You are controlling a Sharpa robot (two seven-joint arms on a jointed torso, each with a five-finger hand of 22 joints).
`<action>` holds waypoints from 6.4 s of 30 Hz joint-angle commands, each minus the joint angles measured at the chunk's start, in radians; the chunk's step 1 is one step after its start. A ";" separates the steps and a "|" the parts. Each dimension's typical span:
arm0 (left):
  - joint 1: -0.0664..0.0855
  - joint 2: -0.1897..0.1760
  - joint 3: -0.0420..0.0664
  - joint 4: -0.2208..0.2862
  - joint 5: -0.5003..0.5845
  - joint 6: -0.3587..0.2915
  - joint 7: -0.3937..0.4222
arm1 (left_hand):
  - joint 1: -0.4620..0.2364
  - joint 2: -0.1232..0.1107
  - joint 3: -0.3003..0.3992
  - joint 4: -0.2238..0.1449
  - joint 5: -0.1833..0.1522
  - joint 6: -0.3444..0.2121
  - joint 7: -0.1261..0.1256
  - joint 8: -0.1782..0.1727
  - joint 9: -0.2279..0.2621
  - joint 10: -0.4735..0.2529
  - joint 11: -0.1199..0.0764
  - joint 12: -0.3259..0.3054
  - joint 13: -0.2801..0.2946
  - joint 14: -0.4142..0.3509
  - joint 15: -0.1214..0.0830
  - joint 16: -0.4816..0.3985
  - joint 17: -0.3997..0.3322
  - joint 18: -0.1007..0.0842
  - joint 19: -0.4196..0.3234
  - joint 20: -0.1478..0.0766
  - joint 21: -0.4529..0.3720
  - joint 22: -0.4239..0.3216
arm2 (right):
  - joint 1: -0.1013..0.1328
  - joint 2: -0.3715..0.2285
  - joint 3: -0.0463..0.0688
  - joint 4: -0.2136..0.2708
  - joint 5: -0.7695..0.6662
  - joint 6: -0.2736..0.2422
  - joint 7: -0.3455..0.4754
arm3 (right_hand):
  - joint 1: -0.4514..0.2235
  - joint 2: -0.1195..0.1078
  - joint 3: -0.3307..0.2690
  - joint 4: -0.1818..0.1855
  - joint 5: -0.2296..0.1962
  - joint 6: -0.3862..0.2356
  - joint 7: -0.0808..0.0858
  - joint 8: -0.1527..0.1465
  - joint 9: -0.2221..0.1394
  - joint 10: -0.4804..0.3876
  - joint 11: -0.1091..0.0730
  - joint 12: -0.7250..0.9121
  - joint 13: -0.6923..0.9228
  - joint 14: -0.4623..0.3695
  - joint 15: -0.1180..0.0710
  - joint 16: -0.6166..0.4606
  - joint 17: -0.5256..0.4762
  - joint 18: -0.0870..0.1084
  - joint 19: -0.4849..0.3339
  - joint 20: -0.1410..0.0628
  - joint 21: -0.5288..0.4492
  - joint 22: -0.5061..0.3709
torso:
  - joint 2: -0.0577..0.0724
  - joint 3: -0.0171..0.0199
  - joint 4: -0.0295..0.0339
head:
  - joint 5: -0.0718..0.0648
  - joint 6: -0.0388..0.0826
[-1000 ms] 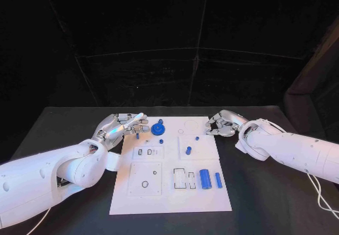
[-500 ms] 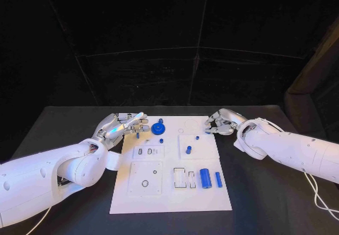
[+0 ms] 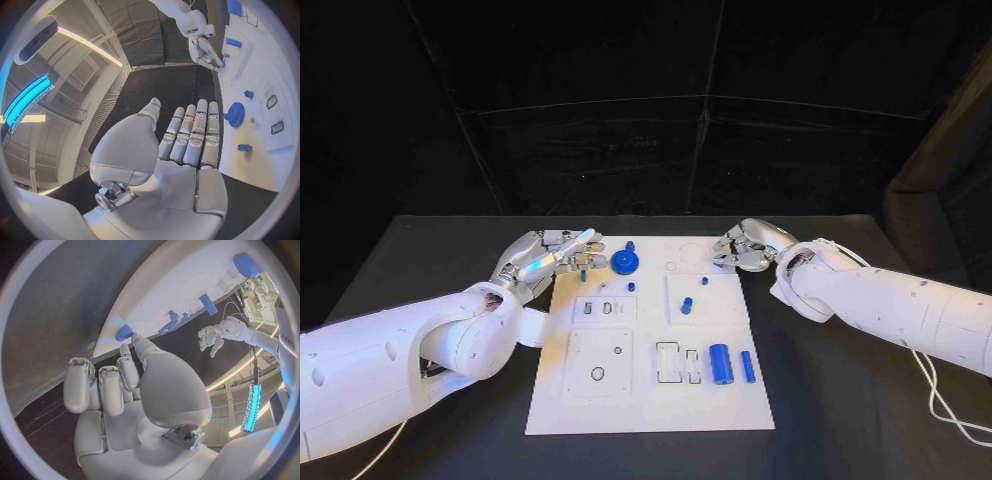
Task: Assemble the parts on the task board
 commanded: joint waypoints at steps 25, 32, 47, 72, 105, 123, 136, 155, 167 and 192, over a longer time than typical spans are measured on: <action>0.001 -0.005 0.000 0.007 0.000 0.024 -0.008 | 0.001 0.011 -0.001 -0.006 0.004 0.005 0.020 -0.006 0.000 0.006 0.003 -0.005 -0.001 0.005 -0.002 -0.003 -0.001 0.007 0.005 -0.002 -0.001 -0.002 | 0.003 -0.062 0.019 0.063 0.163 -0.117 0.139 | -0.103 -0.011 -0.062 0.056 -0.007 -0.027 0.006 -0.032 -0.004 -0.001 0.003 0.000 0.001 0.069 -0.004 0.002 0.097 -0.014 0.002 0.001 0.004 0.003 | -0.001 -0.0013 -0.0034 | -0.010 0.010; 0.001 -0.007 -0.001 0.009 0.000 0.023 -0.007 | 0.001 0.011 -0.002 -0.006 0.004 0.005 0.020 -0.007 0.000 0.006 0.003 -0.005 -0.001 0.005 -0.002 -0.004 -0.001 0.007 0.005 -0.002 -0.002 -0.002 | 0.011 -0.106 0.024 0.079 0.172 -0.096 0.123 | -0.050 0.011 -0.048 0.028 -0.003 -0.027 0.009 -0.032 -0.002 -0.003 0.003 -0.001 0.002 0.070 -0.004 0.002 0.098 -0.014 0.002 0.001 0.004 0.003 | 0.000 0.0008 -0.0027 | -0.015 0.007; 0.001 -0.010 -0.001 0.009 0.000 0.020 -0.001 | 0.001 0.011 -0.002 -0.006 0.004 0.005 0.020 -0.007 0.000 0.005 0.003 -0.006 -0.001 0.005 -0.002 -0.004 -0.001 0.007 0.005 -0.002 -0.002 -0.003 | 0.030 -0.147 0.025 0.101 0.022 0.052 0.081 | 0.041 -0.005 0.028 -0.071 0.047 -0.025 0.015 -0.032 -0.003 -0.021 0.007 -0.024 -0.011 0.066 -0.001 -0.007 0.084 -0.011 -0.008 0.004 -0.003 -0.011 | -0.001 0.0013 -0.0027 | -0.019 0.001; 0.001 -0.008 -0.001 0.009 0.000 0.020 -0.002 | 0.001 0.011 -0.002 -0.007 0.004 0.005 0.020 -0.007 0.000 0.006 0.003 -0.006 -0.001 0.005 -0.002 -0.004 -0.001 0.007 0.005 -0.002 -0.002 -0.003 | 0.031 -0.105 0.024 0.120 -0.280 0.043 -0.005 | 0.030 -0.023 0.066 -0.108 -0.005 0.021 -0.016 -0.022 -0.001 -0.023 -0.018 -0.022 -0.008 0.066 -0.022 -0.010 0.084 -0.010 -0.013 -0.015 -0.007 -0.016 | 0.000 0.0005 -0.0007 | -0.020 0.003; 0.001 -0.008 -0.001 0.009 0.000 0.020 -0.005 | 0.003 0.011 -0.002 -0.009 0.005 0.005 0.020 -0.007 0.000 0.006 0.003 -0.007 -0.001 0.005 -0.002 -0.005 -0.001 0.006 0.006 -0.002 -0.002 -0.004 | 0.031 -0.053 0.024 0.103 -0.375 0.112 -0.093 | 0.038 -0.022 0.165 -0.156 -0.047 0.001 -0.029 -0.038 -0.004 -0.023 -0.032 -0.021 -0.005 0.066 -0.036 -0.014 0.083 -0.009 -0.016 -0.030 -0.011 -0.021 | -0.001 0.0011 -0.0013 | -0.015 0.000; 0.001 -0.007 -0.001 0.009 0.000 0.018 -0.007 | 0.007 0.014 0.000 -0.013 0.005 0.005 0.020 -0.007 0.000 0.006 0.003 -0.008 -0.001 0.005 -0.002 -0.006 -0.002 0.006 0.006 -0.002 -0.003 -0.005 | 0.031 -0.036 0.023 0.091 -0.387 0.135 -0.098 | 0.006 -0.031 0.171 -0.147 -0.058 0.011 -0.028 -0.035 -0.003 -0.023 -0.029 -0.018 -0.003 0.067 -0.034 -0.014 0.085 -0.009 -0.016 -0.028 -0.011 -0.021 | 0.000 0.0006 -0.0020 | -0.013 -0.003; 0.001 -0.007 -0.001 0.008 0.000 0.019 -0.008 | 0.008 0.015 0.001 -0.015 0.005 0.005 0.020 -0.008 0.000 0.006 0.003 -0.008 -0.001 0.005 -0.002 -0.006 -0.002 0.006 0.006 -0.002 -0.003 -0.005 | 0.031 -0.028 0.023 0.085 -0.392 0.147 -0.106 | -0.006 -0.026 0.179 -0.139 -0.058 0.028 -0.024 -0.031 -0.001 -0.022 -0.025 -0.016 -0.002 0.067 -0.030 -0.014 0.086 -0.010 -0.015 -0.025 -0.012 -0.021 | 0.000 0.0009 -0.0030 | -0.013 -0.006; 0.001 -0.009 -0.001 0.009 0.000 0.019 -0.020 | 0.009 0.016 0.001 -0.017 0.005 0.005 0.020 -0.008 -0.001 0.006 0.003 -0.009 -0.001 0.005 -0.002 -0.007 -0.002 0.006 0.007 -0.002 -0.003 -0.005 | 0.031 -0.004 0.023 0.066 -0.391 0.159 -0.087 | -0.079 0.031 0.190 -0.054 -0.082 0.073 -0.028 -0.028 0.000 -0.023 -0.026 -0.008 0.005 0.069 -0.029 -0.011 0.094 -0.010 -0.014 -0.023 -0.013 -0.020 | -0.001 0.0006 -0.0024 | -0.010 -0.007; 0.001 -0.010 -0.001 0.011 0.000 0.018 -0.023 | 0.008 0.017 0.001 -0.017 0.005 0.003 0.022 -0.009 -0.001 0.004 0.004 -0.010 -0.001 0.004 -0.001 -0.008 -0.002 0.006 0.006 -0.001 -0.004 -0.006 | 0.031 0.003 0.023 0.059 -0.385 0.148 -0.083 | -0.129 0.059 0.186 0.014 -0.082 0.065 -0.032 -0.035 -0.002 -0.025 -0.029 -0.008 0.005 0.068 -0.031 -0.011 0.095 -0.010 -0.014 -0.025 -0.014 -0.020 | -0.001 0.0011 -0.0015 | -0.012 -0.008; 0.001 -0.010 -0.001 0.009 0.000 0.018 -0.028 | 0.006 0.020 -0.001 -0.017 0.005 0.001 0.024 -0.010 -0.001 0.002 0.006 -0.012 -0.002 0.003 0.000 -0.010 -0.003 0.006 0.006 -0.001 -0.005 -0.007 | 0.031 0.001 0.023 0.056 -0.377 0.135 -0.073 | -0.147 0.089 0.234 0.086 -0.082 0.027 -0.021 -0.038 -0.004 -0.025 -0.020 0.002 0.014 0.070 -0.024 -0.007 0.103 -0.010 -0.014 -0.020 -0.016 -0.021 | -0.001 0.0012 -0.0033 | -0.014 -0.009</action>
